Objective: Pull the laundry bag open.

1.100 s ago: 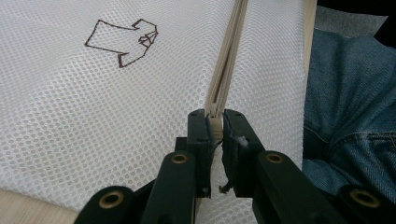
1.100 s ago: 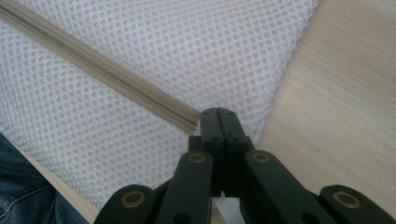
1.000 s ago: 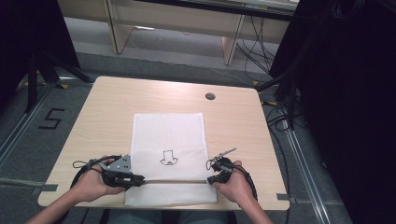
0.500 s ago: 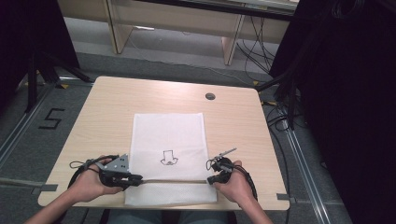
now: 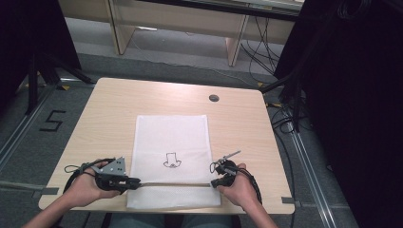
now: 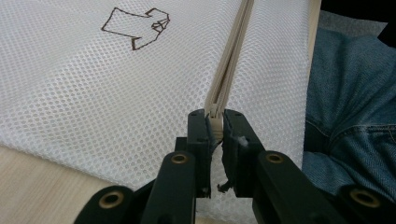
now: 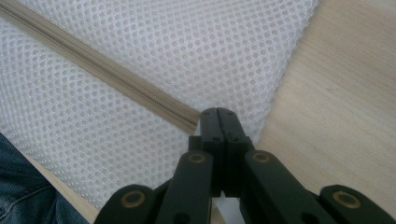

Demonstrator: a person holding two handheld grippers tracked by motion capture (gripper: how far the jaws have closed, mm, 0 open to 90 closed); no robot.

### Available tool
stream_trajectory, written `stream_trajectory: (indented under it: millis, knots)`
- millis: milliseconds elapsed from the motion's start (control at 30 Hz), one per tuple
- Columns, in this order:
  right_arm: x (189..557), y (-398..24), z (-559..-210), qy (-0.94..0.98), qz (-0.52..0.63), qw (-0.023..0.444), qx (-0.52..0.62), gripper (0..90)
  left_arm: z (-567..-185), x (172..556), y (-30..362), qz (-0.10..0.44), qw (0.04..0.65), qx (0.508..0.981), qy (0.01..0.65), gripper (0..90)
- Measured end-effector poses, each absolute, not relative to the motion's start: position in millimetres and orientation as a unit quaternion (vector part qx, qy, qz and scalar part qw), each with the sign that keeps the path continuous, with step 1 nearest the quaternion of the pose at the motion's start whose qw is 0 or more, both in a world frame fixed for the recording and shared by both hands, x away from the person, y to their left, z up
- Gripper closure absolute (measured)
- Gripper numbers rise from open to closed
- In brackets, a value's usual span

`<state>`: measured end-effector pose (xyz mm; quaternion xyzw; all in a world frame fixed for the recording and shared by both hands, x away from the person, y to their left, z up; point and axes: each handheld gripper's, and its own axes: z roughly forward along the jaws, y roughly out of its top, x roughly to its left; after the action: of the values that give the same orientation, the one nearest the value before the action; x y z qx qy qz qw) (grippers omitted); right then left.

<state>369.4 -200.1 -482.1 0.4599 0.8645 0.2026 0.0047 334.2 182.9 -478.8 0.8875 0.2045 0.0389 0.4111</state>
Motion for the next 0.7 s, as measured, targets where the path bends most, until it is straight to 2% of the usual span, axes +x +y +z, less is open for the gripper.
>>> stream_trajectory:
  millis: [100, 167, 700]
  knots:
    - [370.3, -200.4, -482.8, 0.869, 0.205, 0.007, 0.451, 90.0, -478.0, 335.7, 184.2, 0.051, 0.404, 0.894, 0.188, 81.2]
    - [370.4, -200.6, -482.7, 0.867, 0.205, 0.006, 0.453, 90.0, -479.5, 333.1, 184.8, 0.039, 0.41, 0.887, 0.207, 81.2]
    - [369.6, -200.2, -482.1, 0.864, 0.203, 0.003, 0.461, 90.0, -481.0, 331.5, 199.6, 0.042, 0.41, 0.884, 0.222, 81.2]
